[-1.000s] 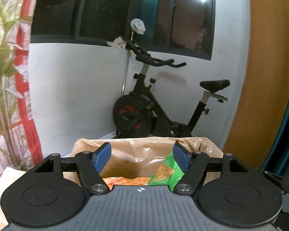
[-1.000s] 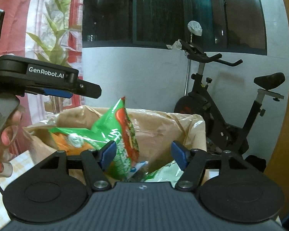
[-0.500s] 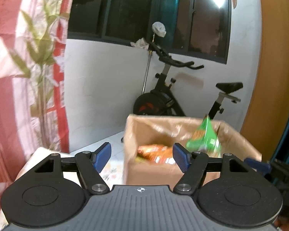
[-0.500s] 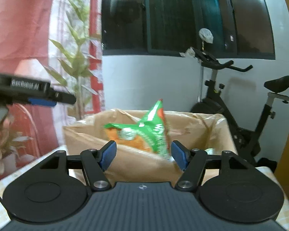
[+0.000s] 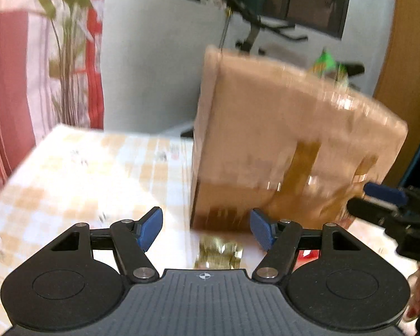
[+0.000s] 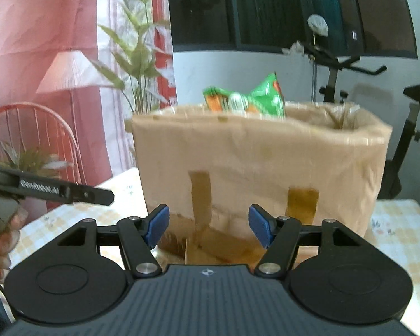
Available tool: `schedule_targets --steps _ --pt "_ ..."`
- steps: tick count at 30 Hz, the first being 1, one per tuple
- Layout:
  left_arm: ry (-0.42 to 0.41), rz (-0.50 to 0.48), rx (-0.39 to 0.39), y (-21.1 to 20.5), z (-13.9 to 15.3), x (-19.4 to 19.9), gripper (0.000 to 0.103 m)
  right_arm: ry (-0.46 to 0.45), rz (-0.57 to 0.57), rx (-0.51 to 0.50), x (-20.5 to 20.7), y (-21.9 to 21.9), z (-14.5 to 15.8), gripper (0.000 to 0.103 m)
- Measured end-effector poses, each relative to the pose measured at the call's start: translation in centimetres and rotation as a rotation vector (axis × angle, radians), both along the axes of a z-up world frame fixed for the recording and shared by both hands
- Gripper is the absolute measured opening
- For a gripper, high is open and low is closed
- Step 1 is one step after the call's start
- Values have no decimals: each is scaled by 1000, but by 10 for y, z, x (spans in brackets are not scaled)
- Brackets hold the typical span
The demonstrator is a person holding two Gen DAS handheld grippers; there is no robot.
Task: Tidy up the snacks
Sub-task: 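Grasp the gold foil packet with the left gripper while the right gripper approaches the red pack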
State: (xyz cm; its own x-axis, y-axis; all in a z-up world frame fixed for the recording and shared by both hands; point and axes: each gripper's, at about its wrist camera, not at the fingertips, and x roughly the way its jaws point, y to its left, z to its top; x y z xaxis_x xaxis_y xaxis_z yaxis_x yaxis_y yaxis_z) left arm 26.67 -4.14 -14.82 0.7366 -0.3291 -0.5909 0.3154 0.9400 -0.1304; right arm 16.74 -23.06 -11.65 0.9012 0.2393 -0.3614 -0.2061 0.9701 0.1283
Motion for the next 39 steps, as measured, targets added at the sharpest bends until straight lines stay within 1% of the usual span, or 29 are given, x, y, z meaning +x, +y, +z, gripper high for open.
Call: schedule_targets --steps 5,8,12,18,21,22,23,24,26,31,36,39 --pt "58 -56 82 -14 -34 8 72 60 -14 6 0 -6 -21 66" --pt "86 -77 114 -21 -50 9 72 109 -33 28 0 -12 -33 66" --pt "114 -105 124 -30 -61 14 72 151 -51 46 1 -19 -43 66" --pt "133 -126 192 -47 -75 18 72 182 -68 61 1 -26 -52 66" --pt "112 -122 212 -49 -77 13 72 195 -73 66 0 -29 -56 66" --pt "109 -117 210 -48 -78 12 70 200 -75 68 0 -30 -57 66" --pt "104 -104 210 -47 -77 10 61 203 -76 70 -1 -32 -58 66" --pt "98 -92 207 -46 -76 10 57 209 -77 71 -1 -33 -60 66" --pt "98 -65 192 -42 -75 10 55 224 -80 74 -1 -34 -62 66" --pt "94 23 137 -22 -67 1 53 254 -81 80 2 -34 -68 66" --pt "55 66 49 -10 -46 -12 53 296 -90 85 12 -35 -75 66" --pt "28 74 25 -8 -38 -19 54 320 -105 86 25 -35 -79 66"
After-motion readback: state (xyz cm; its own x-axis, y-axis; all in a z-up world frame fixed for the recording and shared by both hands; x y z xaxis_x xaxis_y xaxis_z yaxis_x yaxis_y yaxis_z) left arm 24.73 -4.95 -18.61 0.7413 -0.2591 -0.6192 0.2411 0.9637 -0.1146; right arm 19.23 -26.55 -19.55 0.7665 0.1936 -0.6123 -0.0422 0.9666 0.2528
